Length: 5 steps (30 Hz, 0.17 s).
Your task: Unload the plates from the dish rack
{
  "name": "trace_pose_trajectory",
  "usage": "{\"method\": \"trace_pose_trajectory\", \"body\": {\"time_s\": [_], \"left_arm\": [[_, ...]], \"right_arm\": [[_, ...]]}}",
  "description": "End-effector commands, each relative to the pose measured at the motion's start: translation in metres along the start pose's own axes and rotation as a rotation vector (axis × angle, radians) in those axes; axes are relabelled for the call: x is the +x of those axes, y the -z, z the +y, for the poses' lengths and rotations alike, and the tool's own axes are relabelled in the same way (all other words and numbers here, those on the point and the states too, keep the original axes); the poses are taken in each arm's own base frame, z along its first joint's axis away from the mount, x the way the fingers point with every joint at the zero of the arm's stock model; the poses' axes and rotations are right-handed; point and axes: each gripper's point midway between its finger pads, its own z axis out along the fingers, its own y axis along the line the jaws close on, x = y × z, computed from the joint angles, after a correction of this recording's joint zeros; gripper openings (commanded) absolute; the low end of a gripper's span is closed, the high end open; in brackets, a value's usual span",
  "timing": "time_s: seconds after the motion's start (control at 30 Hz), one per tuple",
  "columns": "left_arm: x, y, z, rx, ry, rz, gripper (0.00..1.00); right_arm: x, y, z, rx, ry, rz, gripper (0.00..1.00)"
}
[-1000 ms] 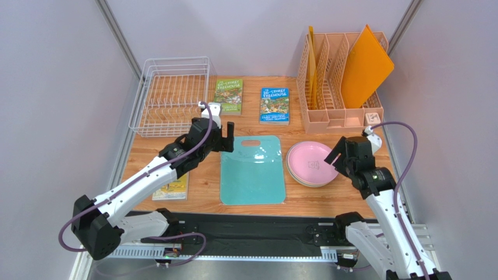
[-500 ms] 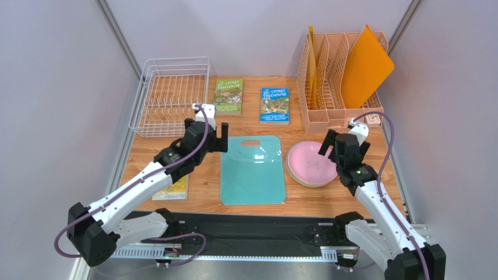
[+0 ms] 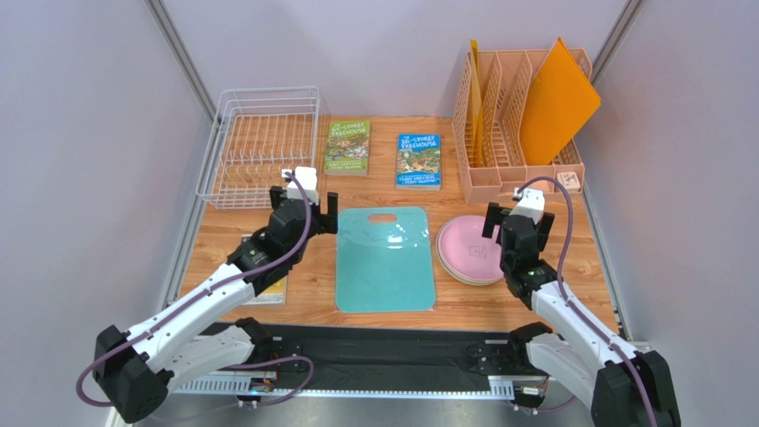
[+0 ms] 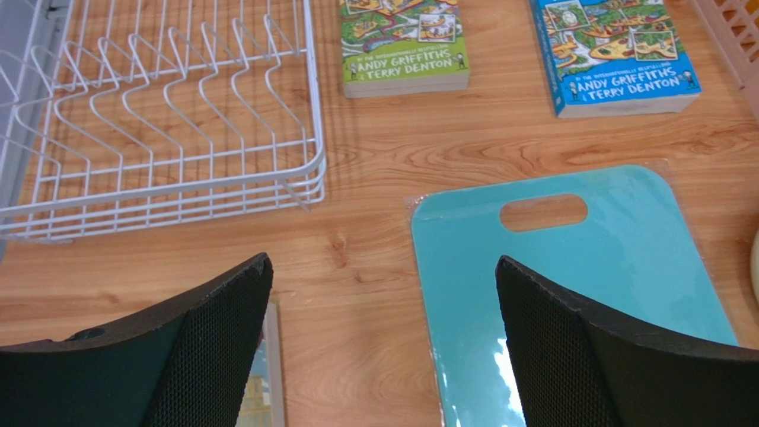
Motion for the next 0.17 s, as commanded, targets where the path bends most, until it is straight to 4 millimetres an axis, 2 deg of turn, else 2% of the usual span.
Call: {"method": "trace_pose_trajectory", "body": {"time_s": [0.0,0.13], "left_arm": [[-0.016,-0.003,0.011,-0.059,-0.013,-0.067,0.99],[-0.018,0.000,0.020,-0.080,0.006,-0.078,1.00]], "right_arm": [[-0.038,-0.001,-0.002,0.025,-0.027,-0.133,1.00],[-0.039,0.004,-0.016,0.081,-0.033,-0.163,1.00]]}}
